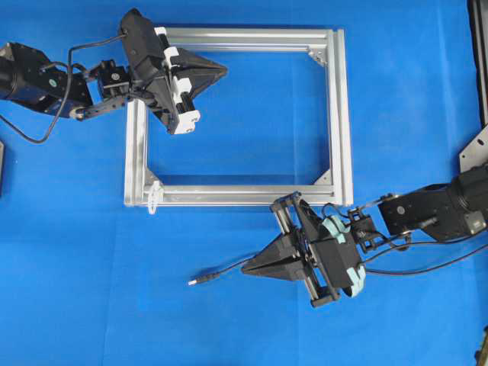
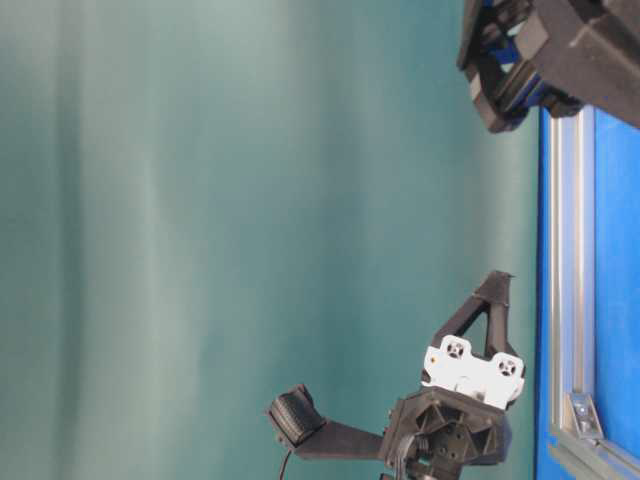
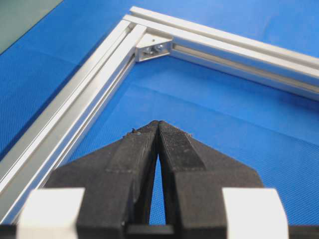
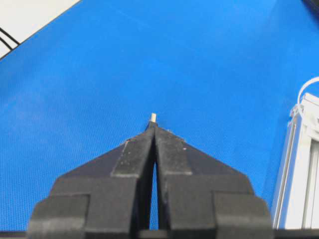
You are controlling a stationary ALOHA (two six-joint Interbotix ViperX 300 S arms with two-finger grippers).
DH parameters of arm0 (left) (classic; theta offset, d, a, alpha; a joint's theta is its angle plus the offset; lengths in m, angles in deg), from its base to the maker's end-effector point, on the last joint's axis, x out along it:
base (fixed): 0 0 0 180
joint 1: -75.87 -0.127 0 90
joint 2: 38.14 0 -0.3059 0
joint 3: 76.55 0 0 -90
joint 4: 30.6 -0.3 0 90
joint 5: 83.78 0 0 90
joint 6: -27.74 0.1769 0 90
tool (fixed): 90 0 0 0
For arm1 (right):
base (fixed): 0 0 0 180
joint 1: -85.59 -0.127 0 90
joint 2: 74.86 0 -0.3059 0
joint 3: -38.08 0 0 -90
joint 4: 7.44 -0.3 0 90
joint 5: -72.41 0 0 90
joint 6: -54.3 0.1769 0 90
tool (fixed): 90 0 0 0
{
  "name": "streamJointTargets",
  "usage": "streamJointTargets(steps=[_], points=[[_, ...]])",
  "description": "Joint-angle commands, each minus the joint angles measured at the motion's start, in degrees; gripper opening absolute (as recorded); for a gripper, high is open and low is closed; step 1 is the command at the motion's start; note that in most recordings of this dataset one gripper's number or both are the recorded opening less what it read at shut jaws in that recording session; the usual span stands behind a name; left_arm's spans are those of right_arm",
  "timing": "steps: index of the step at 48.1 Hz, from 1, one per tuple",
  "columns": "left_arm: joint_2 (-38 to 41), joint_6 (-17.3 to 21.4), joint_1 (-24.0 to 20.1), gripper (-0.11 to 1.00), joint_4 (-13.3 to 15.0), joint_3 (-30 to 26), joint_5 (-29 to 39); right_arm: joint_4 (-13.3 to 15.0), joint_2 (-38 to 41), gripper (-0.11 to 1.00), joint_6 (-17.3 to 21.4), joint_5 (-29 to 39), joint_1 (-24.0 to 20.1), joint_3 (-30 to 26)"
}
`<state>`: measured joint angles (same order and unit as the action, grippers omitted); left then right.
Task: Insert the wire through the string loop located on the left side.
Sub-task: 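Lower the right gripper onto the black USB cable near its plug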
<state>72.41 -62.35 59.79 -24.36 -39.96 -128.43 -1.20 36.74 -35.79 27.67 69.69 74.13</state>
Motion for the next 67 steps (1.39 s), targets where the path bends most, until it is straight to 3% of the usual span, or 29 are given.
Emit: streamJointTargets(steps=[1, 30, 36, 48, 67], points=[[-2.2, 0.3, 0.3, 0.0, -0.9, -0.6, 1.2, -0.2, -2.7, 0.01, 0.8, -0.2, -0.7, -0.4], [-2.2, 0.4, 0.3, 0.0, -1.1, -0.8, 1.8, -0.1, -2.8, 0.0, 8.1, 2.2, -0.7, -0.7], [-2.2, 0.4, 0.3, 0.0, -1.1, -0.8, 1.8, -0.2, -2.8, 0.22, 8.7, 2.5, -0.7, -1.0], [-2.2, 0.4, 0.3, 0.0, -1.1, -0.6, 1.8, -1.1, -2.5, 0.91, 9.1, 4.0, -0.7, -1.5], [-2.3, 0.4, 0.3, 0.0, -1.1, -0.8, 1.8, -3.4, 4.9, 0.92, 10.2, 4.0, -0.9, -5.3]])
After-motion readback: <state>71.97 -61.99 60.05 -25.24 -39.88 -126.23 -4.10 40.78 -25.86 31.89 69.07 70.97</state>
